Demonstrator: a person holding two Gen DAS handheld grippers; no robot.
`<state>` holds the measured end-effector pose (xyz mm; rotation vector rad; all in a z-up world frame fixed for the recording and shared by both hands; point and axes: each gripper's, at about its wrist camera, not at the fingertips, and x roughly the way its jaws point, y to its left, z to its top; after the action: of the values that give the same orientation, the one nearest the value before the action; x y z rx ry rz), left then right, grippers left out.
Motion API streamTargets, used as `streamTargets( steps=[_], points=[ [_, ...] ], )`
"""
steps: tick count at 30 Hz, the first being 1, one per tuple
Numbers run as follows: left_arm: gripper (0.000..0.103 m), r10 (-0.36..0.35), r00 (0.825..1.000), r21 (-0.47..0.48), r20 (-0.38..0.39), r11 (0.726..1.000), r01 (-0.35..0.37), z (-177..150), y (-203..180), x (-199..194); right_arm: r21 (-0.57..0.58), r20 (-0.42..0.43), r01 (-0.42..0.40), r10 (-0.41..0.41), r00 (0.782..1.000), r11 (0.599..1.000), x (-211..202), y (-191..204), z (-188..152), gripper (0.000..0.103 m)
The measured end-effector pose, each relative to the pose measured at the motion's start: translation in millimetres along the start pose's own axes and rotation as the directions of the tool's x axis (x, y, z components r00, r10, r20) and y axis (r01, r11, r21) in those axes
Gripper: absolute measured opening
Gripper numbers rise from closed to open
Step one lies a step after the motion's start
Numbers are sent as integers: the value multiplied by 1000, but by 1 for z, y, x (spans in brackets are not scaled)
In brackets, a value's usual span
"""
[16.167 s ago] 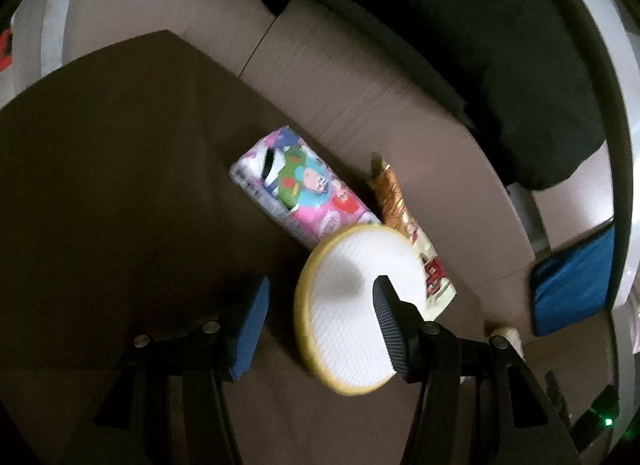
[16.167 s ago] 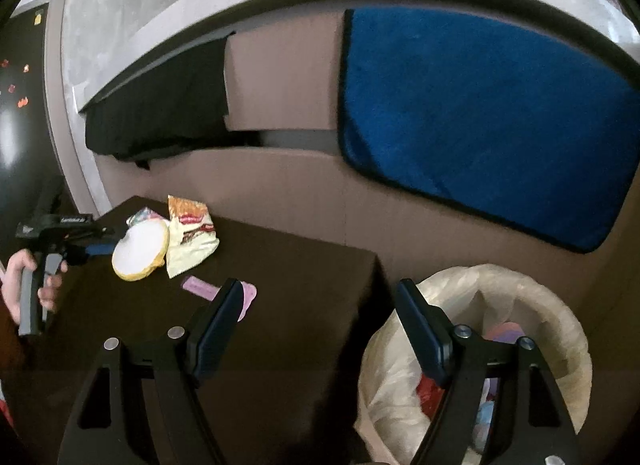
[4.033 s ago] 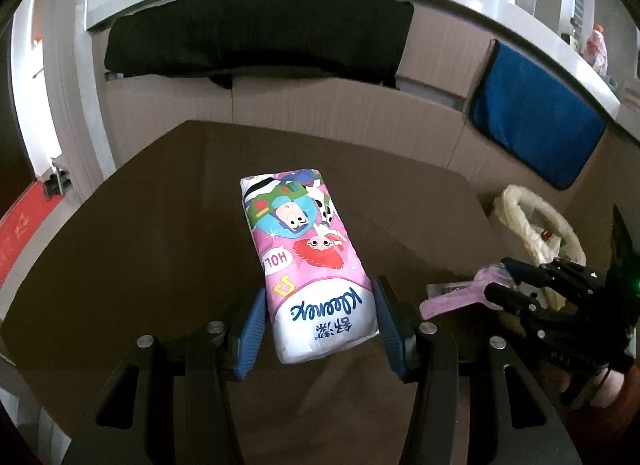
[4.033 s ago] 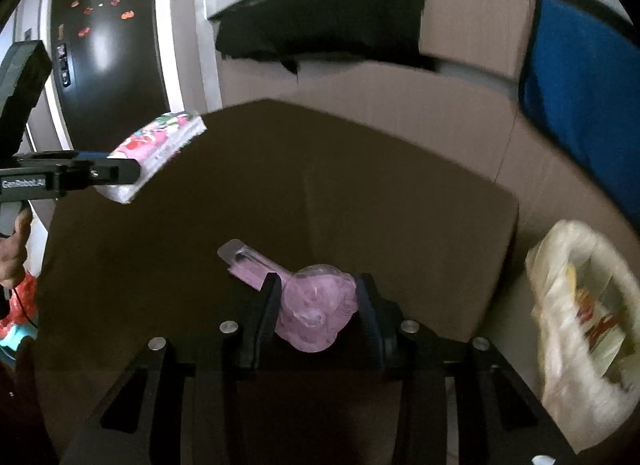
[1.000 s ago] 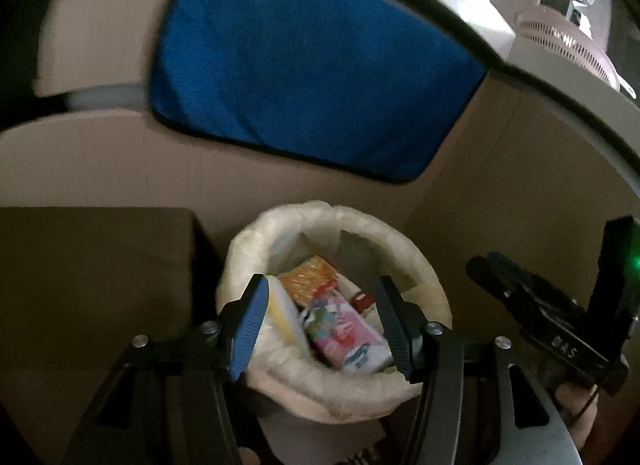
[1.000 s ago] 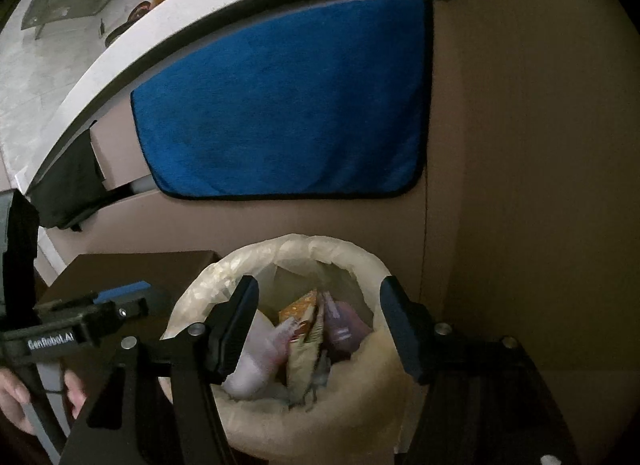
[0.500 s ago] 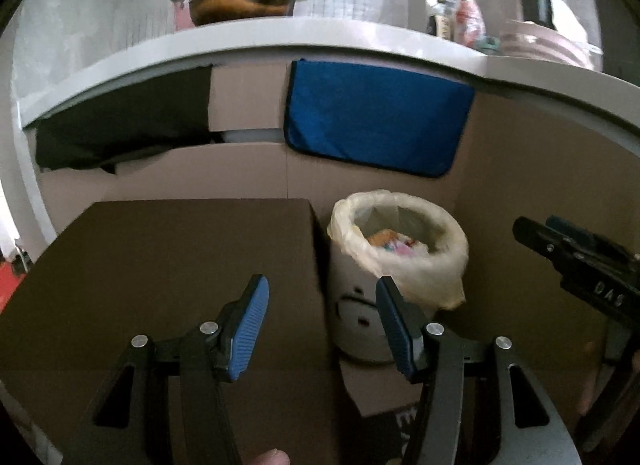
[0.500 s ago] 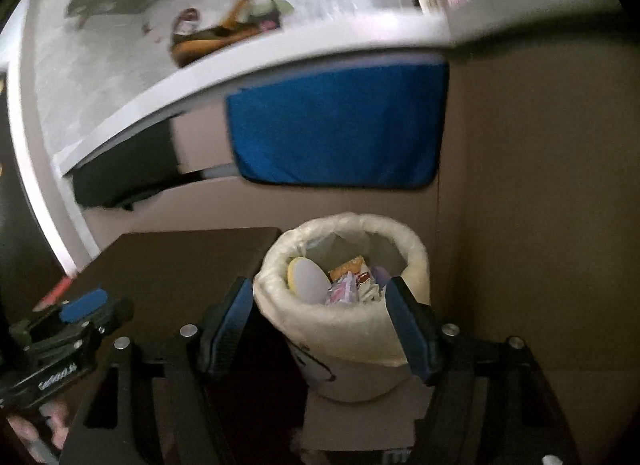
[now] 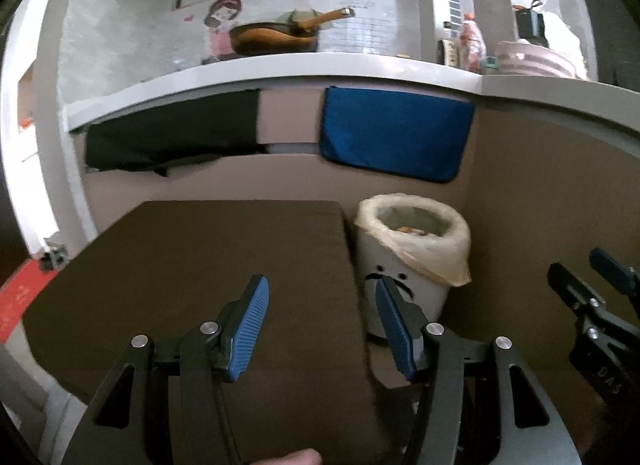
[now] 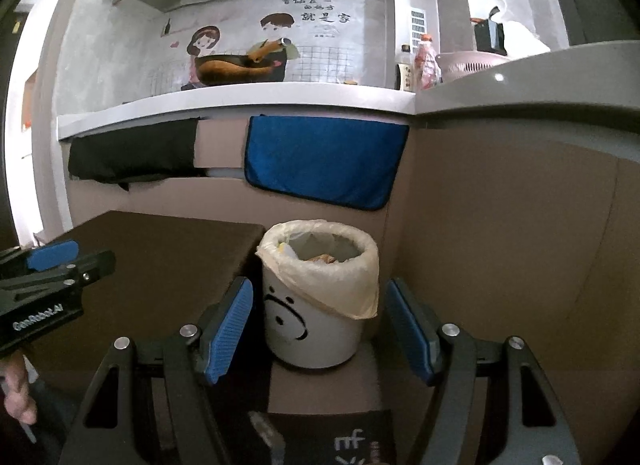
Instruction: Collect trash
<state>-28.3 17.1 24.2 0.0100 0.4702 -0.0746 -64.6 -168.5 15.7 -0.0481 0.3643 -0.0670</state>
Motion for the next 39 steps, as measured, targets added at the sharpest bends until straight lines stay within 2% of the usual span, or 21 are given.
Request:
streamTargets(
  steps=[4, 7, 10, 18, 39],
  points=[
    [57, -12, 1000, -8, 0, 1000, 12, -3, 0, -7, -9, 7, -14, 14, 1000, 1000, 0, 2, 3, 66],
    [57, 19, 999, 23, 32, 1000, -20, -6, -4, -15, 6, 16, -40, 40, 999, 999, -3, 3, 4, 66],
    [57, 22, 999, 34, 32, 999, -23, -7, -4, -18, 12, 16, -55, 55, 998, 998, -1, 3, 4, 66],
    [57, 12, 998, 8, 55, 1000, -13, -5, -5, -22, 8, 21, -45, 45, 999, 999, -2, 3, 3, 66],
    [57, 4, 999, 43, 49, 999, -7, -4, -24, -18, 51, 28, -27, 26, 999, 998, 5, -22, 2, 66]
  ],
)
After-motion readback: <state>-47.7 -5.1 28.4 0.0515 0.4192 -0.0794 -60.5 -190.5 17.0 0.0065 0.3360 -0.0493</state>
